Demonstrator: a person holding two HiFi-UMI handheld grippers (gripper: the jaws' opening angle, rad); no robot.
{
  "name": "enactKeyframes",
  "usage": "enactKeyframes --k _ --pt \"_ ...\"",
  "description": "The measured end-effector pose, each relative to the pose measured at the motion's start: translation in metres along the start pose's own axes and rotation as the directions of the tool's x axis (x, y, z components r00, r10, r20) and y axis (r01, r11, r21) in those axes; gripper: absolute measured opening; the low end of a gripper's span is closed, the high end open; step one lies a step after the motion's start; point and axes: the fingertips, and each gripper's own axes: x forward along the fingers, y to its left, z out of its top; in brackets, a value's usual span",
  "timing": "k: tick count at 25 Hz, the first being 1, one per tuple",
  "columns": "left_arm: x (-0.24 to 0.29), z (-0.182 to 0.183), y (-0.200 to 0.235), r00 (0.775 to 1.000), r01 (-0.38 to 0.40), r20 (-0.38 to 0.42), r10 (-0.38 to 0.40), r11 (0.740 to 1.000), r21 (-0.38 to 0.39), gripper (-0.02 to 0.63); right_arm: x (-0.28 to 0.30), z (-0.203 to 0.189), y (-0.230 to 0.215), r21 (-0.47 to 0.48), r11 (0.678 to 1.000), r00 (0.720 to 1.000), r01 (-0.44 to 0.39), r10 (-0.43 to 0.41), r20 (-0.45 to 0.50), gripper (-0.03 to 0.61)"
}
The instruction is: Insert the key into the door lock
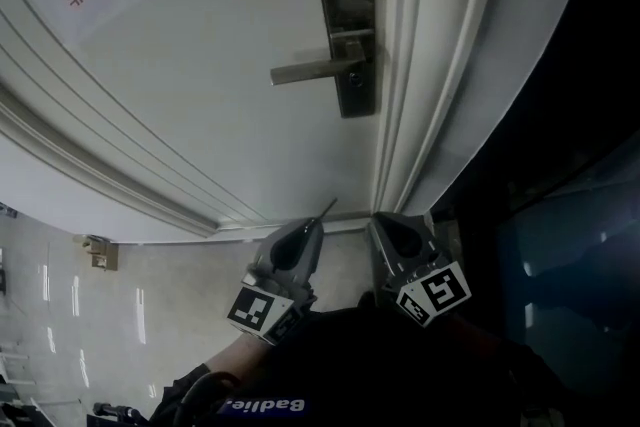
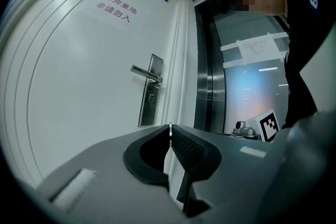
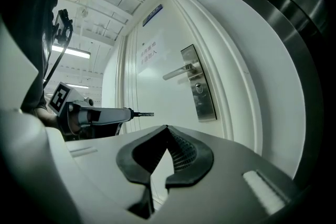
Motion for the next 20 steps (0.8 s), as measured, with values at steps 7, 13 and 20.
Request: enactKeyframes --k 7,13,20 --pt "0.025 0.005 -0.006 1.0 -0.005 0.003 0.005 1.0 -0.002 0.031 -0.001 0.01 -0.026 0.003 1.0 1.0 -0.002 0.002 0.021 0.003" --pt "0.037 0.01 -0.001 1.0 -0.003 0.013 0.003 1.0 -0.005 0.031 0.003 0.014 -0.033 -0.008 1.0 1.0 -0.001 0.001 0.027 0.003" --pt "0.05 0.013 0.011 0.999 0.013 0.032 -0.009 0.991 -0.132 0.031 0.004 0.022 -0.043 -0.026 0.999 0.998 0.032 -0.031 0.047 0.003"
